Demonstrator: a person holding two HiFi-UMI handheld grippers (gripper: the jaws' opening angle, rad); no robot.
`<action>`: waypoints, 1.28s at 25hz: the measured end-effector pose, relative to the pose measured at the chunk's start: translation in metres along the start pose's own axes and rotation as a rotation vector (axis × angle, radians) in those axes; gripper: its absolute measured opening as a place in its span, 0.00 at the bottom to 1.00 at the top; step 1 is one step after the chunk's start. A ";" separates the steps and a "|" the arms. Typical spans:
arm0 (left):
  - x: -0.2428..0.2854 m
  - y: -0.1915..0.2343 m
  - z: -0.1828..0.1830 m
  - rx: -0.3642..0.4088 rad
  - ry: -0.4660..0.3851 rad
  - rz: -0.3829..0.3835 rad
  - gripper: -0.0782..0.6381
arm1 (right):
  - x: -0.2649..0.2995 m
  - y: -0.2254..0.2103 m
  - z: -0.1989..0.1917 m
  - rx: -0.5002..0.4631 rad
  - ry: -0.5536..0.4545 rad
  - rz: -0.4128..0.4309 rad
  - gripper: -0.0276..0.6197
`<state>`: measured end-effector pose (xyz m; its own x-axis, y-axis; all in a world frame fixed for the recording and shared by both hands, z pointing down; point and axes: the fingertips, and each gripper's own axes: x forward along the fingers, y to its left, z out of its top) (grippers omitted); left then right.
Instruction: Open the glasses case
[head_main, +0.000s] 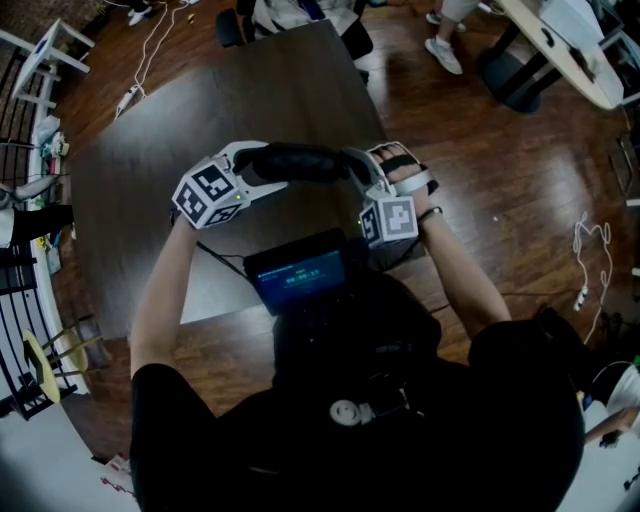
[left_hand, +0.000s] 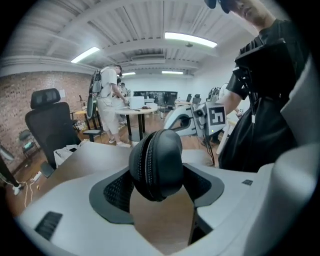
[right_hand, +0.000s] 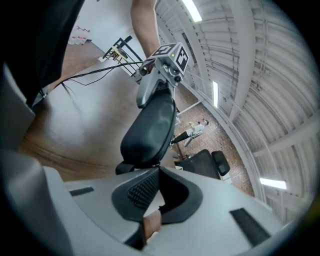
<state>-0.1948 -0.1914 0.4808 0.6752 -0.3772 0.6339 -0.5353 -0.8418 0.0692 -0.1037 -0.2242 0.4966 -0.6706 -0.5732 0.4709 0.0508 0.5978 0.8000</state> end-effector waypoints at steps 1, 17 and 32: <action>0.002 -0.001 -0.005 0.013 0.037 0.000 0.52 | 0.000 -0.001 0.001 -0.016 -0.006 -0.013 0.06; 0.013 0.009 -0.031 0.206 0.132 0.101 0.56 | -0.015 -0.003 0.028 -0.134 -0.167 -0.073 0.06; -0.001 -0.036 -0.017 -0.224 -0.159 -0.301 0.56 | -0.025 0.007 0.029 -0.211 -0.247 -0.083 0.06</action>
<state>-0.1848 -0.1540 0.4909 0.8794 -0.1962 0.4337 -0.3868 -0.8256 0.4109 -0.1074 -0.1893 0.4797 -0.8368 -0.4466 0.3168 0.1228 0.4108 0.9034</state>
